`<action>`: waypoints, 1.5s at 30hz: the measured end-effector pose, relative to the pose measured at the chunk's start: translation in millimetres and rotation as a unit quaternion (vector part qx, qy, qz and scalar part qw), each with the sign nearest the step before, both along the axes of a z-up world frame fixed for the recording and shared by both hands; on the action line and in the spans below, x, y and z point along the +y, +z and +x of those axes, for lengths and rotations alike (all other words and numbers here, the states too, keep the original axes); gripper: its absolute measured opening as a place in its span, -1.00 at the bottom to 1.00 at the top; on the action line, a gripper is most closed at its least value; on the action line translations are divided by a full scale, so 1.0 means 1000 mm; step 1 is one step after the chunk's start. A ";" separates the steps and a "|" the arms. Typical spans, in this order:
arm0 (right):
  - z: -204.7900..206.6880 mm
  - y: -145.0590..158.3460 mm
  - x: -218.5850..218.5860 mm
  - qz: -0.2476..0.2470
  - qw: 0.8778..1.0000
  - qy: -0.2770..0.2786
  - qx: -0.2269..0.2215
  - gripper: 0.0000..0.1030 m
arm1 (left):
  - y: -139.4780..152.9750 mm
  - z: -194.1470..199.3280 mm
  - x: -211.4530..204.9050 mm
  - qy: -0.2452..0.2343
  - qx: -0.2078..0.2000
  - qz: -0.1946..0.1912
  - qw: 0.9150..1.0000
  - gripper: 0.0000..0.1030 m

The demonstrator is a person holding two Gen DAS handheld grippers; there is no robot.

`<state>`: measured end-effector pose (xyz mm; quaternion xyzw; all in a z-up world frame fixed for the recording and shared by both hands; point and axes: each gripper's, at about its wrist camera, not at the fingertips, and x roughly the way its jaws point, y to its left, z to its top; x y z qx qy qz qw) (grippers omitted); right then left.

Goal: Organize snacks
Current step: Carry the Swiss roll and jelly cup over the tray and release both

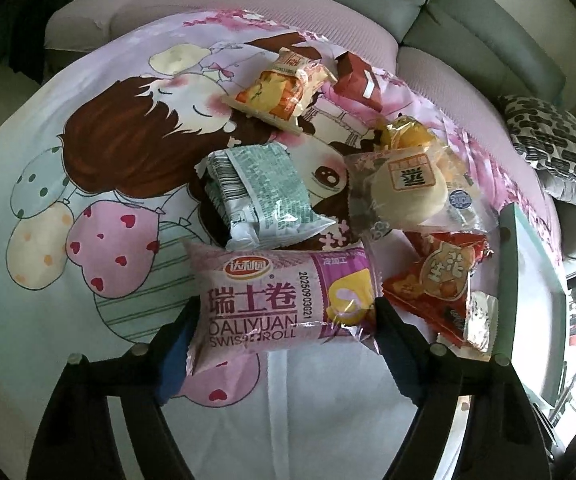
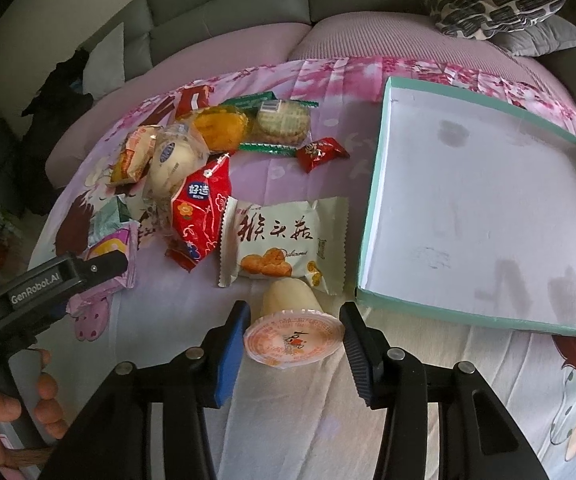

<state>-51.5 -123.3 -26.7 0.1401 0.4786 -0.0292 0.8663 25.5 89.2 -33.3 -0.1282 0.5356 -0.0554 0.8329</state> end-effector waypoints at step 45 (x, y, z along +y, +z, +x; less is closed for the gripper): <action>0.014 0.055 -0.191 0.000 0.963 -0.261 -0.061 -0.04 | 0.101 0.035 -0.228 -0.247 -0.114 0.025 0.962 0.61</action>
